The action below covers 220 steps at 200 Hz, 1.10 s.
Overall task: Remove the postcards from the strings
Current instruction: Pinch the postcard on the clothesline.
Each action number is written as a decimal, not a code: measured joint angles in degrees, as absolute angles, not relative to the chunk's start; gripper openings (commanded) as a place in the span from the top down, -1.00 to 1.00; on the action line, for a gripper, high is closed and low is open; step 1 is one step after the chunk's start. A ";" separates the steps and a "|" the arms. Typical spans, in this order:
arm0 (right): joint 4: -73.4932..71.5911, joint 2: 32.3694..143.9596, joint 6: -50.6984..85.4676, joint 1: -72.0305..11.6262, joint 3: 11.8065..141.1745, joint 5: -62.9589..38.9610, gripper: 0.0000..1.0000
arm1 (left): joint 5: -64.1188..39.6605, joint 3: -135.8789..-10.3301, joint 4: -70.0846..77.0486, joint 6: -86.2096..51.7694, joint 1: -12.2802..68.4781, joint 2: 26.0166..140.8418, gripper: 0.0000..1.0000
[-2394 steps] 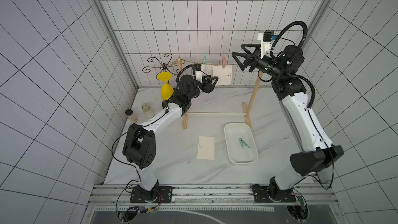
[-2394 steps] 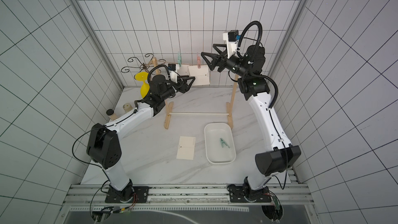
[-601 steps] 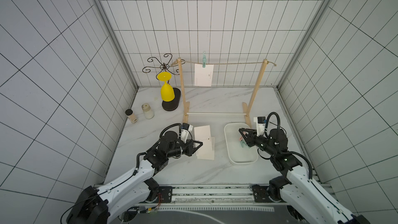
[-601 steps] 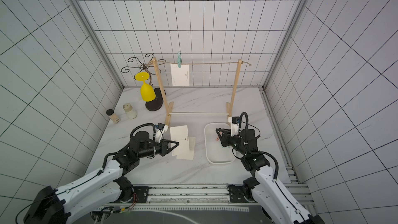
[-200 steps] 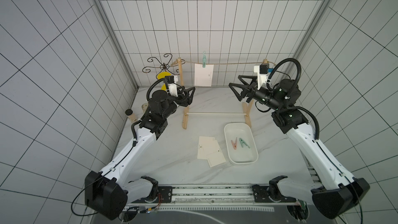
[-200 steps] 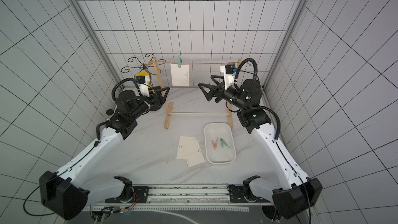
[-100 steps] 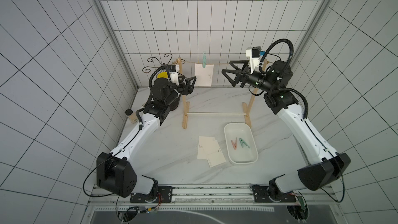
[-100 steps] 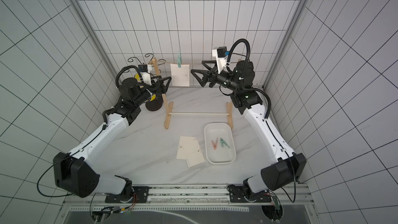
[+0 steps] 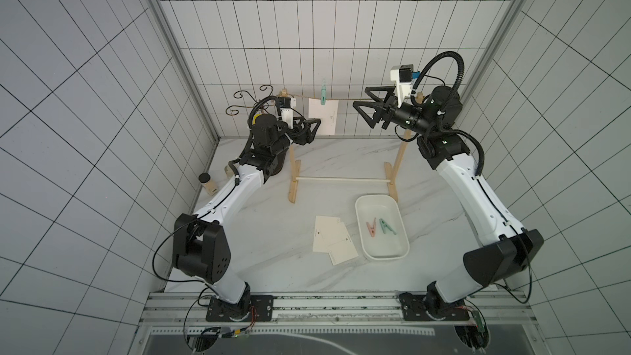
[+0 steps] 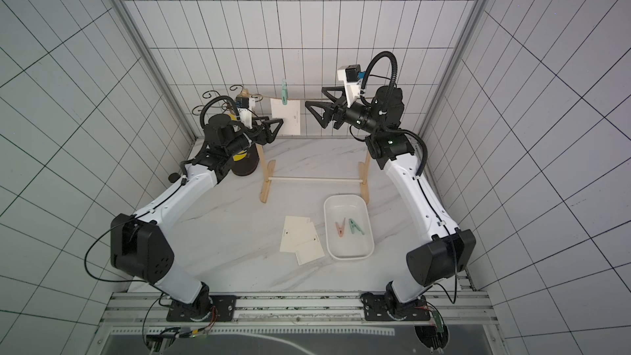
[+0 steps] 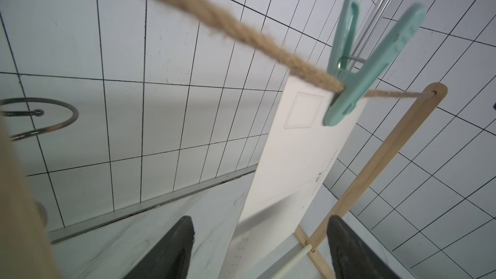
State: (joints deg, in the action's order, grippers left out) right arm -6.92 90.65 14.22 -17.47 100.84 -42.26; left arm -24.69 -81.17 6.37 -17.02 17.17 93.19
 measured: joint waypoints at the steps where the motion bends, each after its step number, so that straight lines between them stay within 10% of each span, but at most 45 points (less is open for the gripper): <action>1: -6.92 90.65 14.22 -17.45 100.84 -42.28 -0.85 | -24.80 -81.21 6.37 -16.99 17.17 93.32 -0.56; 220: -9.39 94.56 16.91 -17.15 108.14 -46.28 -0.85 | -39.05 -78.28 15.38 -20.05 17.17 94.06 -0.07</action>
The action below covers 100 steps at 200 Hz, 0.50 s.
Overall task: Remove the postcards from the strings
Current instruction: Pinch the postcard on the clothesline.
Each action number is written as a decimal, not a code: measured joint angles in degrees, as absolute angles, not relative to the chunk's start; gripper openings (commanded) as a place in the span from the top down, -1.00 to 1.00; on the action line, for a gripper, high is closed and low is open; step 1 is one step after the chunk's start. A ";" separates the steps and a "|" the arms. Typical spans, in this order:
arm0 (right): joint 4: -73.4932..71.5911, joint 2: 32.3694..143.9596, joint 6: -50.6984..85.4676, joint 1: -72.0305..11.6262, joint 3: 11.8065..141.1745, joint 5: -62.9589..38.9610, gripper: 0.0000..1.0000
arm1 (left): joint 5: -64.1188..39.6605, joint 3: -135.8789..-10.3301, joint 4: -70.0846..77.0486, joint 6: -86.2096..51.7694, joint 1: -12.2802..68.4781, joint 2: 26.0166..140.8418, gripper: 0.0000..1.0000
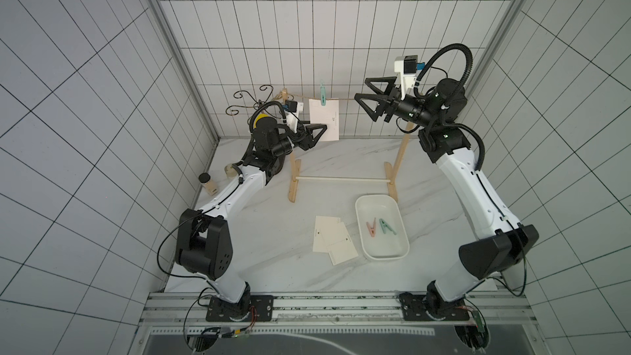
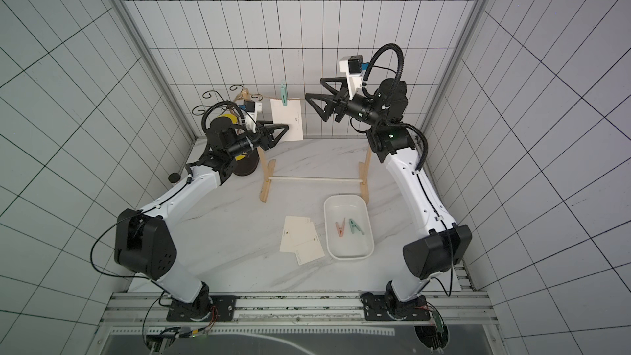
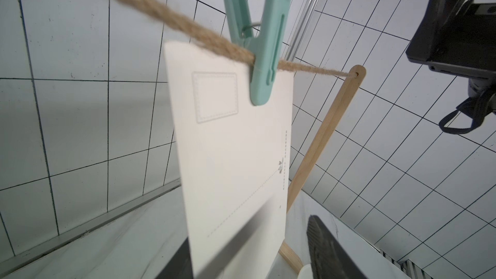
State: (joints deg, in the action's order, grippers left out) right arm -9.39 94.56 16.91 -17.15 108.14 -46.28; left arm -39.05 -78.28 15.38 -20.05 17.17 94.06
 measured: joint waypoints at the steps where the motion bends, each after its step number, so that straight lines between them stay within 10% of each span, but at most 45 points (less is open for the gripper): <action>1: -9.39 94.65 16.91 -17.15 108.25 -46.30 -0.84 | -39.05 -78.28 15.40 -20.05 17.17 94.06 -0.07; 100: -9.65 113.69 22.13 -18.09 132.44 -49.84 -0.84 | -41.80 -78.08 17.98 -22.50 17.17 94.08 0.40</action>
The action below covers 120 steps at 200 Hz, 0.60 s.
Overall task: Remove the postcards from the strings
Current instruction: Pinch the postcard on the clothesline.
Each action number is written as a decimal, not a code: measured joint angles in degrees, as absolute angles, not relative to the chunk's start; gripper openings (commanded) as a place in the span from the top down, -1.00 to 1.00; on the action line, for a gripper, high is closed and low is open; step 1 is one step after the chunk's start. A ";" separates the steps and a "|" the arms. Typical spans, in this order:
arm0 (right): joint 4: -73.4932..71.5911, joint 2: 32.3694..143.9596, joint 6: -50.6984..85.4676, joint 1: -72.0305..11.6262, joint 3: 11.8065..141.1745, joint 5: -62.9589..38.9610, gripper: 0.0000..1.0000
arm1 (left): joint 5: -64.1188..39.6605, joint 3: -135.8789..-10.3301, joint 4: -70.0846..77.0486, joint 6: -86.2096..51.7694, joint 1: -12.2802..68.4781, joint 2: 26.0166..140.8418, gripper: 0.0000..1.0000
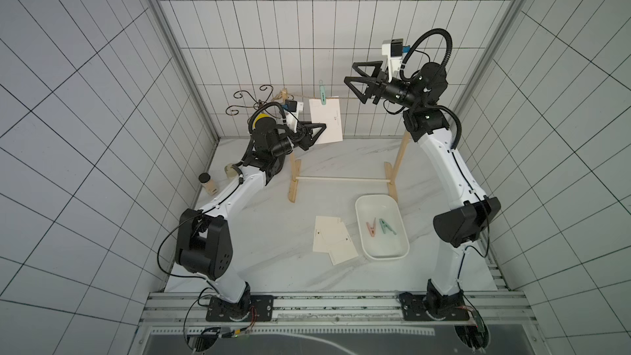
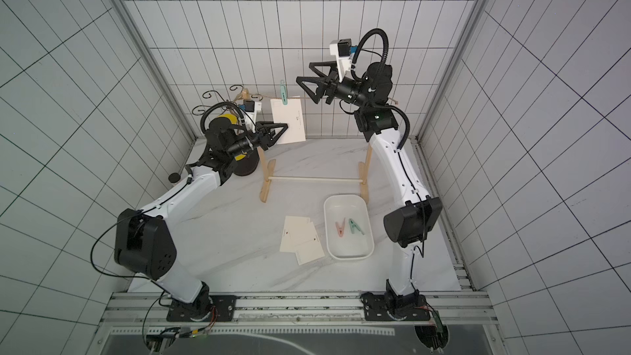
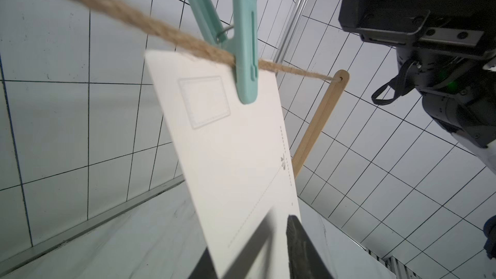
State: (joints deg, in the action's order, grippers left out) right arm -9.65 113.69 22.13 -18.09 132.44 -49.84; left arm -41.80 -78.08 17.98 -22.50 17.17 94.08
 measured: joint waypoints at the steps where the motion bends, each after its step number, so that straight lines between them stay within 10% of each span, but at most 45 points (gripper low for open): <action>1: -9.80 113.97 22.44 -18.11 132.68 -49.93 -0.84 | -41.85 -78.08 18.04 -22.50 17.17 94.08 0.40; 93: -13.15 122.19 27.81 -19.42 139.57 -50.19 -0.83 | -43.57 -78.08 19.31 -23.77 17.15 95.39 0.27; 120: -12.99 122.17 26.76 -20.14 140.31 -49.84 -0.84 | -43.72 -77.80 19.51 -23.90 17.15 95.44 0.49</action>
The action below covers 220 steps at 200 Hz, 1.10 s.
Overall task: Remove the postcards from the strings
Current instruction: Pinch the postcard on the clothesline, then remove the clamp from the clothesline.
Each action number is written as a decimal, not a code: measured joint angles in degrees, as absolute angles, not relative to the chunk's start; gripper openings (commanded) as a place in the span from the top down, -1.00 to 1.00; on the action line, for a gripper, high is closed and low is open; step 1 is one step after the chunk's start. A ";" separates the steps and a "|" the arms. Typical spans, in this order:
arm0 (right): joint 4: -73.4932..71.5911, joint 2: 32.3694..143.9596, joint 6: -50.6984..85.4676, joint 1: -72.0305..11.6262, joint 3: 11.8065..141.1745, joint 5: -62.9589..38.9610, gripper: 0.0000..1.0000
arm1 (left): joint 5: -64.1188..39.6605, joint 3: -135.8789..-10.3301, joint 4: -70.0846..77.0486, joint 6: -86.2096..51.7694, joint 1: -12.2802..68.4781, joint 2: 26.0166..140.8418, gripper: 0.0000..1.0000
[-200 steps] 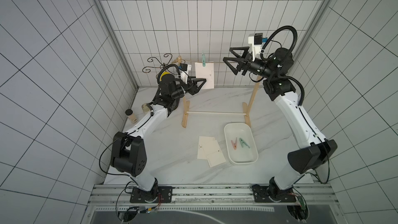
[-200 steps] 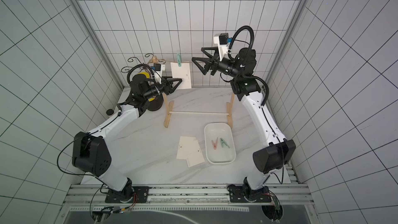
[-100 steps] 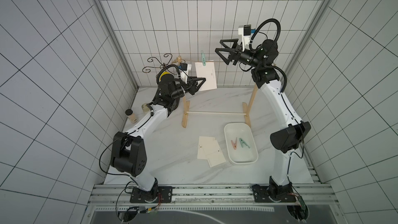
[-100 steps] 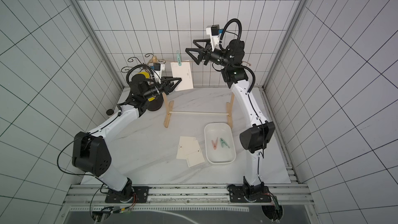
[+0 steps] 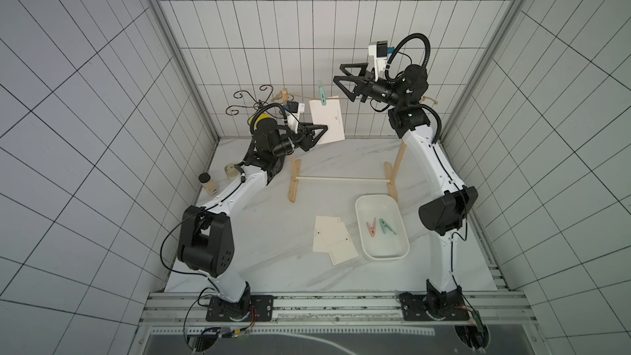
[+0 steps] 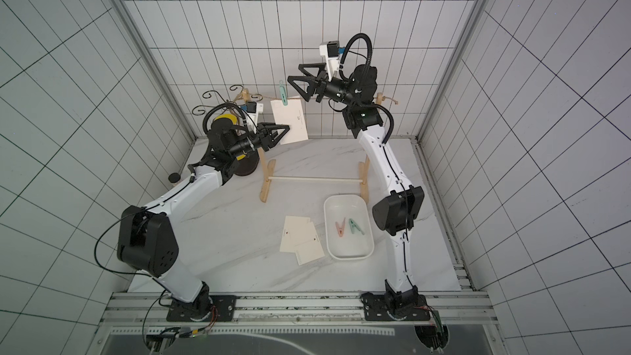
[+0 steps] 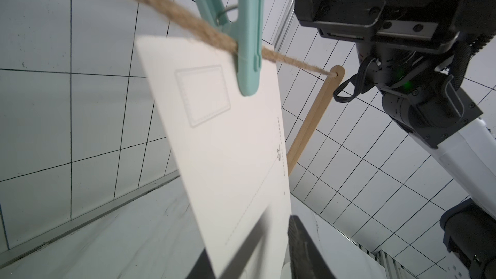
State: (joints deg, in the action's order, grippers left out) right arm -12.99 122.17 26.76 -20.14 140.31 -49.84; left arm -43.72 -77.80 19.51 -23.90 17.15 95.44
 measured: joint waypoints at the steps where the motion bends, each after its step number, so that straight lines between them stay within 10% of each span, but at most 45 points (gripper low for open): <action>1: -12.97 122.17 26.70 -20.16 140.31 -49.80 -0.83 | -43.75 -77.78 19.53 -24.01 17.15 95.46 0.51; 39: -11.38 122.15 24.73 -20.67 140.31 -49.10 -0.83 | -44.45 -77.38 20.03 -24.34 17.15 95.46 1.00; 220: 1.65 124.86 10.50 -24.71 140.33 -44.77 -0.85 | -47.92 -76.14 18.37 -21.69 15.40 95.46 1.00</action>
